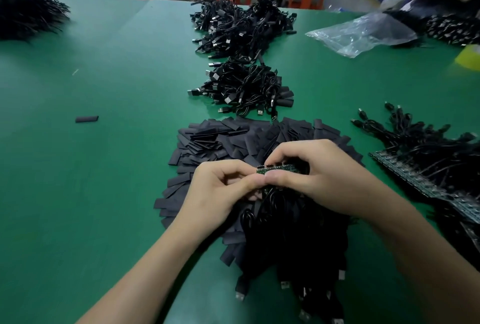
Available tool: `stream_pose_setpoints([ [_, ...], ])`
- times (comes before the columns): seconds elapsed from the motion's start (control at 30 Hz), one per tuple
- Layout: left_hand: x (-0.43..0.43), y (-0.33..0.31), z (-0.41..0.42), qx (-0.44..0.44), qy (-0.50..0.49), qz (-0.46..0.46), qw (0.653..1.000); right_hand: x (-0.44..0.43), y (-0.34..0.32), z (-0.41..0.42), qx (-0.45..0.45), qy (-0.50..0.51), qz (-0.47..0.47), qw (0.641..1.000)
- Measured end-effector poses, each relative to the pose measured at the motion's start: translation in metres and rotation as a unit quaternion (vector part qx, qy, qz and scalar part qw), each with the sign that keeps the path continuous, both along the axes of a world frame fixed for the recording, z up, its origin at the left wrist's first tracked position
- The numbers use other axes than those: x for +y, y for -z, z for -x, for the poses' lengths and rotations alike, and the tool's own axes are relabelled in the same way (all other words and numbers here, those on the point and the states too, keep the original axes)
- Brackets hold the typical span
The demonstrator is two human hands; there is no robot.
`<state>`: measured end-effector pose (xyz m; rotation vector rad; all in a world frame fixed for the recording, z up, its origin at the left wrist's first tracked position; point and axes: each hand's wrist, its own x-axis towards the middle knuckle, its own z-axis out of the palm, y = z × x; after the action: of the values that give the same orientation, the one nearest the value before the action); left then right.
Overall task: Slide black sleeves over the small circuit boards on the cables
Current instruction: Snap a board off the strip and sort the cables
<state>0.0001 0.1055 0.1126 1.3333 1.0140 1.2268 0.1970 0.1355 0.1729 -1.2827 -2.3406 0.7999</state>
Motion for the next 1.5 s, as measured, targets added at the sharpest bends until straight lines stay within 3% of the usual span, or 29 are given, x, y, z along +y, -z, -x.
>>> stream_pose_setpoints([
  [0.33,0.001,0.003,-0.006,-0.050,0.028,0.036,0.998,0.017,0.004,-0.007,0.022,-0.028,0.038,0.999],
  [0.63,-0.002,0.005,-0.010,-0.099,0.060,0.076,0.990,0.021,0.024,-0.017,0.202,-0.079,0.190,0.957],
  [0.83,-0.004,-0.004,-0.012,-0.130,0.017,0.087,0.988,0.020,0.033,-0.036,0.284,-0.083,0.177,0.939],
  [1.0,-0.012,-0.015,-0.010,-0.145,-0.001,0.046,0.988,0.017,0.035,-0.064,0.368,-0.106,0.215,0.898],
  [1.07,-0.014,-0.018,-0.015,-0.113,-0.020,0.024,0.993,0.016,0.035,-0.065,0.388,-0.150,0.238,0.878],
  [1.17,-0.014,-0.019,-0.025,0.024,-0.064,-0.050,0.996,0.015,0.037,-0.060,0.424,-0.227,0.254,0.839],
  [1.33,-0.009,-0.025,-0.028,0.217,-0.117,-0.165,0.955,0.014,0.040,-0.056,0.510,-0.263,0.294,0.764],
  [1.5,0.003,-0.028,-0.020,0.140,-0.161,-0.126,0.969,0.013,0.041,-0.063,0.567,-0.217,0.292,0.739],
])
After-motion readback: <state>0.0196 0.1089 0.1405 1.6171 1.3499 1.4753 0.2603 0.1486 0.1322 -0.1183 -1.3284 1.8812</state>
